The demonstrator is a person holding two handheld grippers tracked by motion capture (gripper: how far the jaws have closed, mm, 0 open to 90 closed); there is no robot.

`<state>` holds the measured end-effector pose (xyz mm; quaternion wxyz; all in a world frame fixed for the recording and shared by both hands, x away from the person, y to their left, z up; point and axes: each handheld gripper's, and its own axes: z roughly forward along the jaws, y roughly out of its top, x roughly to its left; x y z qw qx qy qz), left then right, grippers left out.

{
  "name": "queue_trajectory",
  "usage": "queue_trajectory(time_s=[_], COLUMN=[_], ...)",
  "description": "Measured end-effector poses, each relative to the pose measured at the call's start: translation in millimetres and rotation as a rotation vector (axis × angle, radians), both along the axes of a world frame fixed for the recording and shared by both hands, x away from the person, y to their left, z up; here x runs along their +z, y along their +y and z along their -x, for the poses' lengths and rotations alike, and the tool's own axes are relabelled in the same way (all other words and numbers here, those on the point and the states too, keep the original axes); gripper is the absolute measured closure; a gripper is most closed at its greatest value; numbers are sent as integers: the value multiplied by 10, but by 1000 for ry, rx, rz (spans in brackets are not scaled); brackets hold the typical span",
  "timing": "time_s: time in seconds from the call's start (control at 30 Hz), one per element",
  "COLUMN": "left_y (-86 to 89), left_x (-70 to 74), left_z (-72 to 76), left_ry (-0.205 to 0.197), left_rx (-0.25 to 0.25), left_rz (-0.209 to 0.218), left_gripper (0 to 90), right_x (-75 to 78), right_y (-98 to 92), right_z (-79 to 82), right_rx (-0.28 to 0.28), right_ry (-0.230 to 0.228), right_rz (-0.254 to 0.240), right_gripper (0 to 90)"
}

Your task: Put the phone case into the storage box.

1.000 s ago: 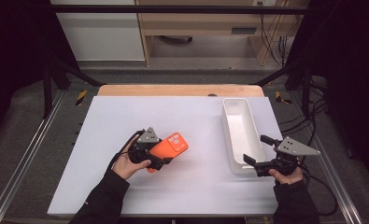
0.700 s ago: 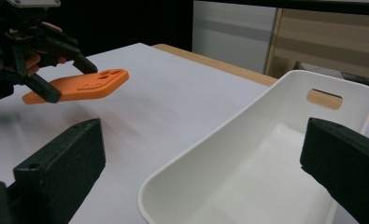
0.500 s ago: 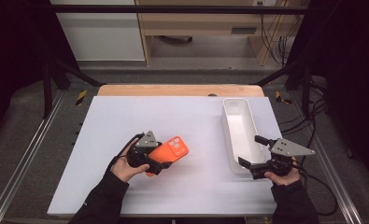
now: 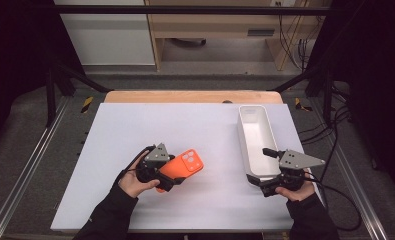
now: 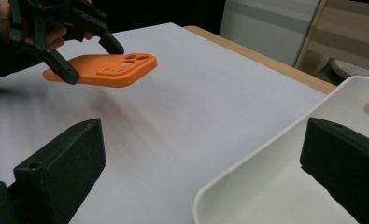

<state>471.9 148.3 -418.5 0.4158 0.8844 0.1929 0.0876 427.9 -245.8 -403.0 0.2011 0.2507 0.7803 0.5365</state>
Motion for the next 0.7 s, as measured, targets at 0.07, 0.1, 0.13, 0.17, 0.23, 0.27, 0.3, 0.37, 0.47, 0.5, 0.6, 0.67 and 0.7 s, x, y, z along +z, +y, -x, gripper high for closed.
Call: queue_trajectory(time_s=[0.07,0.1,0.13,0.17,0.23,0.27,0.3,0.37,0.47,0.5,0.6,0.67,0.7], left_y=[-14,-24,-28,-38,-50,-55,-59,-68,-91,-96,-113,-123,-129], left_x=[2,2,4,3,-1,-2,-4,-4,-2,2,8,10,10], left_z=[9,17,19,26,33,36,38,45,60,64,76,83,89], left_ry=[-2,-4,-6,-3,-4,-4,-4,-3,-6,-8,-11,-10,-11], left_rx=[-7,-10,-19,-23,-31,-32,-35,-43,-52,-58,-68,-73,-74], left_rz=[0,1,-5,-5,-9,-12,-14,-13,-16,-21,-26,-28,-25], left_gripper=[154,154,154,154,154,154,154,154,154,154,154,154,154], right_x=[2,3,3,2,-1,-1,-1,2,5,6,8,10,11], right_y=[31,47,63,81,112,139,151,173,191,198,222,240,248], right_z=[8,14,15,20,31,40,42,49,53,56,66,71,74], right_rx=[12,16,23,28,39,53,58,66,74,77,83,89,94], right_ry=[0,1,-1,-3,-16,-18,-20,-17,-21,-23,-27,-30,-30], right_rz=[15,23,30,34,43,51,53,57,62,65,70,75,78], right_gripper=[7,7,6,6,7,8,8,9,9,10,9,9,9])
